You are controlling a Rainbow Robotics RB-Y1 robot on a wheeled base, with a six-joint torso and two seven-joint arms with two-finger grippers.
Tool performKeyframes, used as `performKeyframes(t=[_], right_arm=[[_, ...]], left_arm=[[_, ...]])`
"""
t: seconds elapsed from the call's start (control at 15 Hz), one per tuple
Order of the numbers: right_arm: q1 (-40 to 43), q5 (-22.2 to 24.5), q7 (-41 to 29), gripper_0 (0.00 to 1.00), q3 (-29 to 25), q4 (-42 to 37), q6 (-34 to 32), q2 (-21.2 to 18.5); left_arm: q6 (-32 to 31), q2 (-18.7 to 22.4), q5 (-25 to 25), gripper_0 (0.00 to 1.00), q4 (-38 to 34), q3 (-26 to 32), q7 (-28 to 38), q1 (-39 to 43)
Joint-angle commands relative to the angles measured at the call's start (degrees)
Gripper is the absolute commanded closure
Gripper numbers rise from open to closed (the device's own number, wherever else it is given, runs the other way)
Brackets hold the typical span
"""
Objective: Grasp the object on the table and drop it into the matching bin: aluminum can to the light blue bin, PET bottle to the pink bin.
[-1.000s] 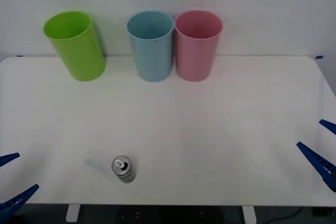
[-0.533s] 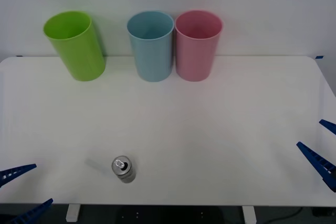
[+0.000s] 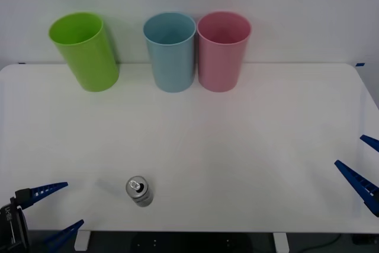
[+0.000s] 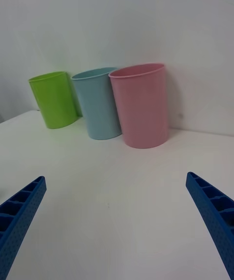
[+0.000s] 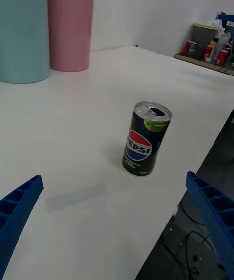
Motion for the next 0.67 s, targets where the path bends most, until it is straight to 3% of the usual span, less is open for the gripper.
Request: performKeyframes(t=[0.07, 0.33, 0.67], right_arm=[[0.00, 0.00, 0.00, 0.00, 0.00, 0.00, 0.00, 0.00], [0.00, 0.00, 0.00, 0.00, 0.00, 0.00, 0.00, 0.00], [0.00, 0.00, 0.00, 0.00, 0.00, 0.00, 0.00, 0.00]], left_arm=[[0.00, -1.83, -1.52, 0.00, 0.63, -0.49, -3.54, -1.22], [0.00, -3.41, -4.86, 0.00, 1.42, -0.75, -8.20, -2.98], [0.09, -3.77, -4.95, 0.00, 6.34, -4.00, -10.04, -6.67]])
